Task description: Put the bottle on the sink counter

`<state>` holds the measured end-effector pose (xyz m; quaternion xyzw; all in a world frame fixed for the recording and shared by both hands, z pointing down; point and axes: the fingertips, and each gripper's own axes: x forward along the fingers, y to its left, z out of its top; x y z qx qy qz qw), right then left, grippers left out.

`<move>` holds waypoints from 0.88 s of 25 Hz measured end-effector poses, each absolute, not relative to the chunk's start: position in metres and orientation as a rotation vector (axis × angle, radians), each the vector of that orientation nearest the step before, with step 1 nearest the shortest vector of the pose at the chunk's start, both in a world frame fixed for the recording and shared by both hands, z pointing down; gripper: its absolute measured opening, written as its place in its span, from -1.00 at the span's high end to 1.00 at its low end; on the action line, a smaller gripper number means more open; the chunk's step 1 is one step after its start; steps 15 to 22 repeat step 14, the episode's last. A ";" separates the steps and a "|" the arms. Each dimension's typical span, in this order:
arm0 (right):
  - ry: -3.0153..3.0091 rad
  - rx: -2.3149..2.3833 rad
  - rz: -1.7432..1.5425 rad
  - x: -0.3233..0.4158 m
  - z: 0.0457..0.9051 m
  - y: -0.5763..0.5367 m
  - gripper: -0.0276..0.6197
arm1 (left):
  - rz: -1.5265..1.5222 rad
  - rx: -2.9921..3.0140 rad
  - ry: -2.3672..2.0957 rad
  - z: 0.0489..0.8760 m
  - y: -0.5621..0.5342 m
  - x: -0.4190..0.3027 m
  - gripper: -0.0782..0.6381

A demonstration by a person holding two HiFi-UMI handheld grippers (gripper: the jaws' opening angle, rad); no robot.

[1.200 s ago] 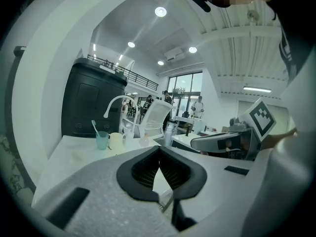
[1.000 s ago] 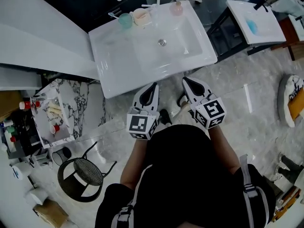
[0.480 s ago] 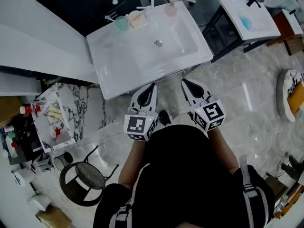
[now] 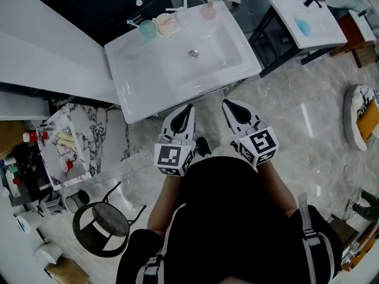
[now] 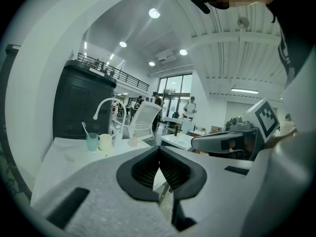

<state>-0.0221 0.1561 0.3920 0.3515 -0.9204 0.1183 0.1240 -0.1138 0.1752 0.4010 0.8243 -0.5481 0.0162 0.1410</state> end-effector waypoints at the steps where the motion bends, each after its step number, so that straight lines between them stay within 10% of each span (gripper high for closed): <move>1: -2.684 1.021 0.346 -0.022 0.392 0.156 0.90 | 0.047 2.378 -1.584 0.401 0.175 -0.113 0.73; 22: -2.679 1.002 0.361 -0.021 0.397 0.159 0.90 | 0.052 2.357 -1.585 0.406 0.175 -0.111 0.73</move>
